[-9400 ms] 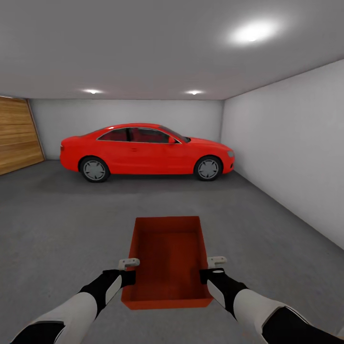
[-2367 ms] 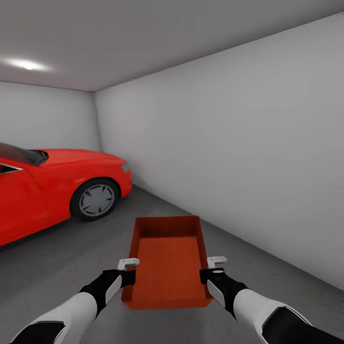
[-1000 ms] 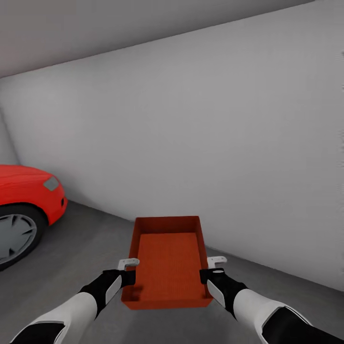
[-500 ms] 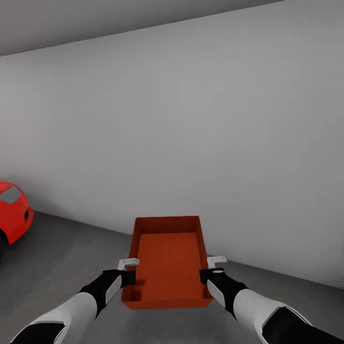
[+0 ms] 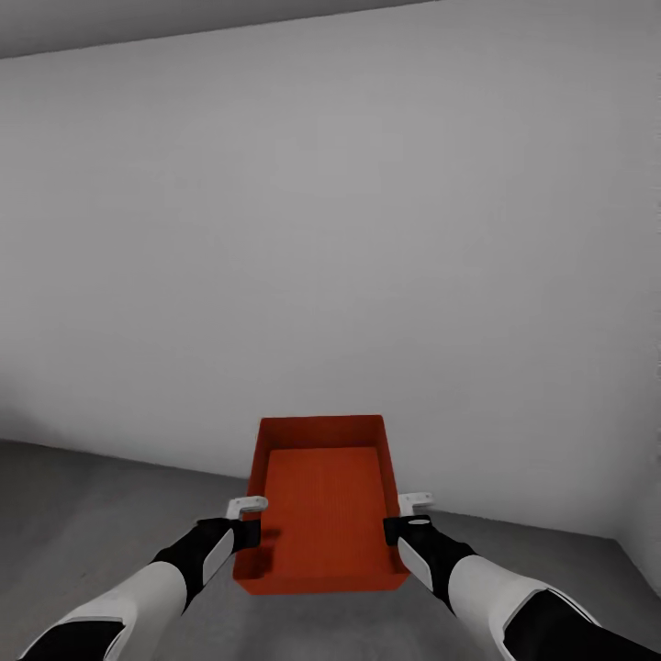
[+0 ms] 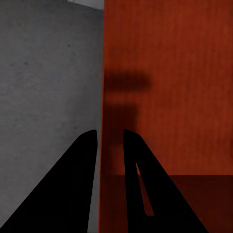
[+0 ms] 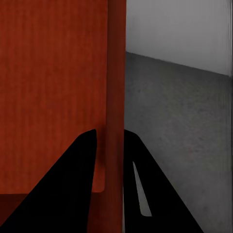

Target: Move the two storage containers from the living room to the garage. In the garage, place one container on the floor and stack the other container on top of it (either order is fine).

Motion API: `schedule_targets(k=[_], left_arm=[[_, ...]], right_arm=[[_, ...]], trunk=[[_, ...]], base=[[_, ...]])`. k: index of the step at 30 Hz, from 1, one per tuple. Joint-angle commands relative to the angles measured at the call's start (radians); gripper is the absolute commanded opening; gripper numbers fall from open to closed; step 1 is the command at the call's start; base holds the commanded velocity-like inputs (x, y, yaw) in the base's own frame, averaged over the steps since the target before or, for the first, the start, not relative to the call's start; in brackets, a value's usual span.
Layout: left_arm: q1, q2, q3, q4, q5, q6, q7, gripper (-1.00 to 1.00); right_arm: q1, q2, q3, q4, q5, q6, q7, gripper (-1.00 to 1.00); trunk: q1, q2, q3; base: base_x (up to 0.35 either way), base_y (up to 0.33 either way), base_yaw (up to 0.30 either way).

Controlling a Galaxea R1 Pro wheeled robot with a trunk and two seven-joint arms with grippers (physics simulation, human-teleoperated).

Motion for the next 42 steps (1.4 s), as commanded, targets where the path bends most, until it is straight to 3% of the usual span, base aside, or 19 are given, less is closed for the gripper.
schedule_targets(k=[1, 16, 42], left_arm=[[0.0, 0.0, -0.007, -0.004, -0.022, -0.021, 0.017, -1.0], [0.0, 0.0, -0.007, -0.005, -0.025, -0.021, 0.017, -1.0], [0.0, -0.002, -0.009, -0.006, -0.025, -0.021, 0.017, -1.0]], right_arm=[[0.0, 0.003, 0.038, 0.0, -0.034, 0.006, 0.001, -1.0], [0.0, 0.003, 0.038, 0.0, -0.034, 0.007, 0.001, -1.0], [0.0, 0.003, 0.038, 0.0, -0.035, 0.007, 0.001, -1.0]], trunk=[[0.001, -0.001, 0.0], [0.001, -0.001, 0.0], [0.001, -0.001, 0.0]], base=[[0.322, 0.0, -0.248], [0.23, 0.0, -0.237], [0.001, 0.0, -0.005]])
